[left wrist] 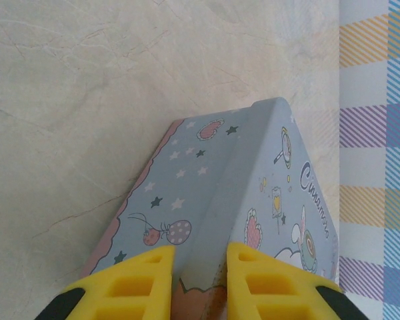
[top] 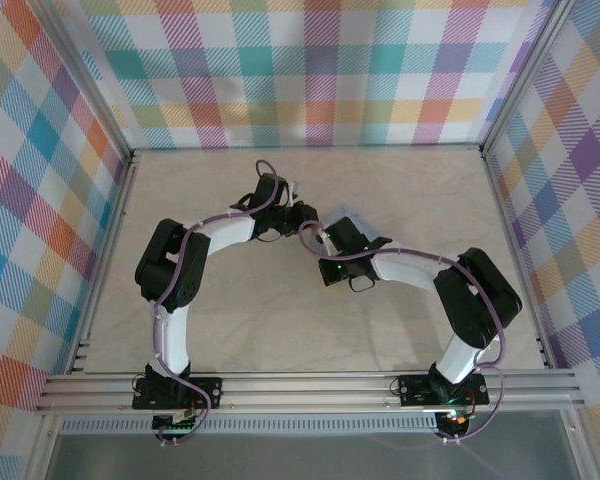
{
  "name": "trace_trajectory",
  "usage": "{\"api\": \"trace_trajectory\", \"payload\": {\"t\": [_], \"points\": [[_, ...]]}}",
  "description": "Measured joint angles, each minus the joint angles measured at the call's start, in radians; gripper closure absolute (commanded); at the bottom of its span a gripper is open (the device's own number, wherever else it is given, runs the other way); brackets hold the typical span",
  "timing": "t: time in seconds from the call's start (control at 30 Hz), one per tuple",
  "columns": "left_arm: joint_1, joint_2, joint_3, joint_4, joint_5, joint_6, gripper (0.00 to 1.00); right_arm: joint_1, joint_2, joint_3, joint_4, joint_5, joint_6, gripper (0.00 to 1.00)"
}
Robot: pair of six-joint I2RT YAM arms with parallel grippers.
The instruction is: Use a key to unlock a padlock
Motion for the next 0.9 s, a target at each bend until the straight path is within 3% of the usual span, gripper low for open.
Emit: {"api": "trace_trajectory", "payload": {"t": [0.2, 0.5, 0.67, 0.9], "points": [[0.0, 0.0, -0.022, 0.039, 0.002, 0.0, 1.0, -0.022, 0.0, 0.009, -0.007, -0.059, 0.06, 1.0], [0.0, 0.0, -0.057, 0.076, 0.013, -0.004, 1.0, -0.024, 0.029, 0.057, -0.106, -0.058, 0.103, 0.99], [0.0, 0.0, -0.067, 0.09, 0.022, -0.011, 1.0, -0.019, 0.027, 0.052, -0.126, -0.039, 0.121, 0.7], [0.0, -0.013, -0.082, 0.096, 0.029, -0.023, 1.0, -0.028, -0.026, 0.005, -0.119, 0.004, 0.167, 0.58]]}}
